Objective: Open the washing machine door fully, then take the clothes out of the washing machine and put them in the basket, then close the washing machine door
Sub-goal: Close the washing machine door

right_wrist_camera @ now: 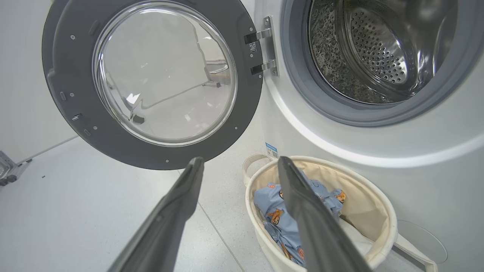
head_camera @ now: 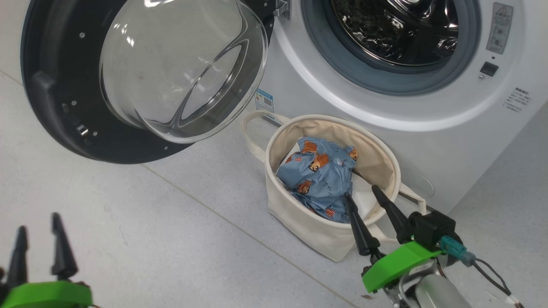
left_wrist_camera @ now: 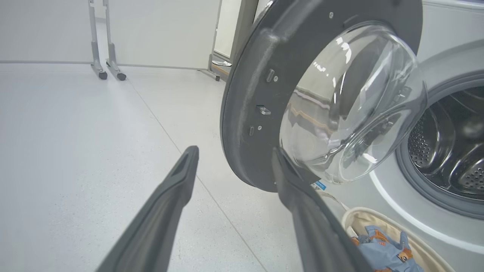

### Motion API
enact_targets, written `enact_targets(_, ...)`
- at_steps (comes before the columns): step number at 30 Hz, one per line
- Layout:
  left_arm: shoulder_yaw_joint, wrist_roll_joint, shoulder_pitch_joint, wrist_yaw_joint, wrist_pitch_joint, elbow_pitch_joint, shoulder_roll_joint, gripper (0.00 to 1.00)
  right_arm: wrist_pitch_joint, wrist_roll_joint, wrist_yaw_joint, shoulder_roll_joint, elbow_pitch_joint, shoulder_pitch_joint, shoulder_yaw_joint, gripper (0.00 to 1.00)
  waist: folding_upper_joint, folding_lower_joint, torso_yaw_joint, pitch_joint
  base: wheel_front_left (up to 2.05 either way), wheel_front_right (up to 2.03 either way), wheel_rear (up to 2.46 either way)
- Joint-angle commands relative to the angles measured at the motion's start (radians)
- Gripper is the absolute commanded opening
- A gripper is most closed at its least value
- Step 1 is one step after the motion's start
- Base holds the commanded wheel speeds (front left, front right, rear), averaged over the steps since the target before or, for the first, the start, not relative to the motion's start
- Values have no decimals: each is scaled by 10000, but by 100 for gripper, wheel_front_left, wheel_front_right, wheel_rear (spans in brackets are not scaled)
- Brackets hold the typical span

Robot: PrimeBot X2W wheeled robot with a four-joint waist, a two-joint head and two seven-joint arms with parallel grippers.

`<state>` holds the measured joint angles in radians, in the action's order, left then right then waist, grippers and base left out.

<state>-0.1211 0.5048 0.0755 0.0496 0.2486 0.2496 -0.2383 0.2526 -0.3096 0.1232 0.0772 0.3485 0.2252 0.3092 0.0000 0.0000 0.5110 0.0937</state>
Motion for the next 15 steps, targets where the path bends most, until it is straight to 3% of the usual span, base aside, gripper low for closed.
enact_targets(1,-598,172,462,-115,107,-369,-220,100,92,-42,75,46,-222,353,245,100,0,0,-6,-5,0,0,0)
enact_targets(5,-1237,1230,565,-689,60,-322,-229,96,92,-71,75,105,-169,419,342,100,0,0,-7,88,0,0,0)
enact_targets(6,-1360,1485,601,-855,-27,-296,-296,68,92,-69,75,131,-161,449,371,100,0,0,-8,145,0,0,0)
enact_targets(7,-1512,1825,671,-1010,-123,-276,-321,9,92,-66,75,162,-154,483,392,100,0,0,-4,196,0,0,0)
enact_targets(8,-1661,2229,749,-1163,-286,-245,-342,1,92,-67,75,188,-142,513,419,100,0,0,0,239,0,0,0)
enact_targets(15,-2588,5266,1522,-1712,-1893,57,-888,0,92,-60,75,444,-22,741,672,100,0,0,-7,568,0,0,0)
